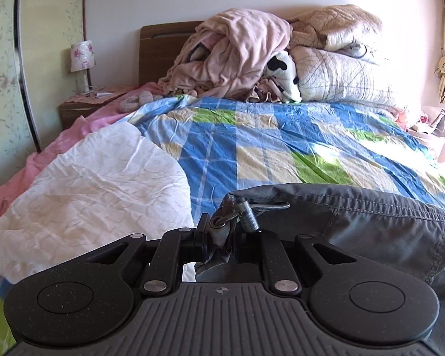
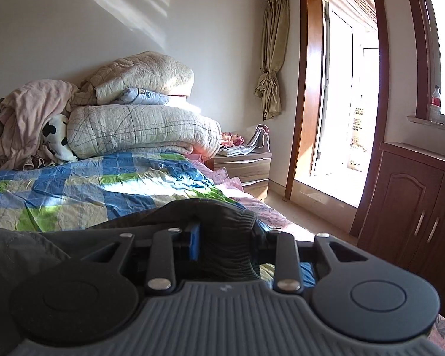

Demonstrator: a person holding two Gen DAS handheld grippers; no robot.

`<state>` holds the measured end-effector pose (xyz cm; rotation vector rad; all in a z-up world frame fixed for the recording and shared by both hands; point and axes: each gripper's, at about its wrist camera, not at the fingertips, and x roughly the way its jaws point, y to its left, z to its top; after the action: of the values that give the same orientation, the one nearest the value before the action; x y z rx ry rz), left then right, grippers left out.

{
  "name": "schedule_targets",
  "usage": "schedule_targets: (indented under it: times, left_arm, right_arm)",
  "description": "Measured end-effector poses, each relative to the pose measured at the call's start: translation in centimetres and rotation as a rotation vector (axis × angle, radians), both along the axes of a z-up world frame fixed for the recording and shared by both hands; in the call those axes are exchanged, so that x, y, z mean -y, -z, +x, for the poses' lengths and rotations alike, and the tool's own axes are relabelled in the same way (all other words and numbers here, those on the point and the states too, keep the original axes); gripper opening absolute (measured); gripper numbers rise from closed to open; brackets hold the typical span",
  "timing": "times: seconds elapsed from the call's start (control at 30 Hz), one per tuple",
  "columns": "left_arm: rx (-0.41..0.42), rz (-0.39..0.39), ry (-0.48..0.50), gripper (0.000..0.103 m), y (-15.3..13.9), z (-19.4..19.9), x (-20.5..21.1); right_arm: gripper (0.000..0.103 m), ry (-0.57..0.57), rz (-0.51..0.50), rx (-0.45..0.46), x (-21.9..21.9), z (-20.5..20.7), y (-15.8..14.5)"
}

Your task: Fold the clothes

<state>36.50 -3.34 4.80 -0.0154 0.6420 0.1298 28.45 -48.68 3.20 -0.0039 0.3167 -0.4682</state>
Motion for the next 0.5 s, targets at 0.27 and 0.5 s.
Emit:
schedule_targets:
  times: [0.27,0.5]
  left_arm:
    - [-0.100,0.070,0.000,0.018,5.8,7.1,1.8]
    - [-0.169,0.052,-0.022,0.018,9.5,10.8,2.0]
  right_arm:
    - [0.033,-0.016,0.077,-0.107,1.8,6.4,3.8]
    - [0.033,-0.028,0.162,-0.122,3.0,9.6,5.1]
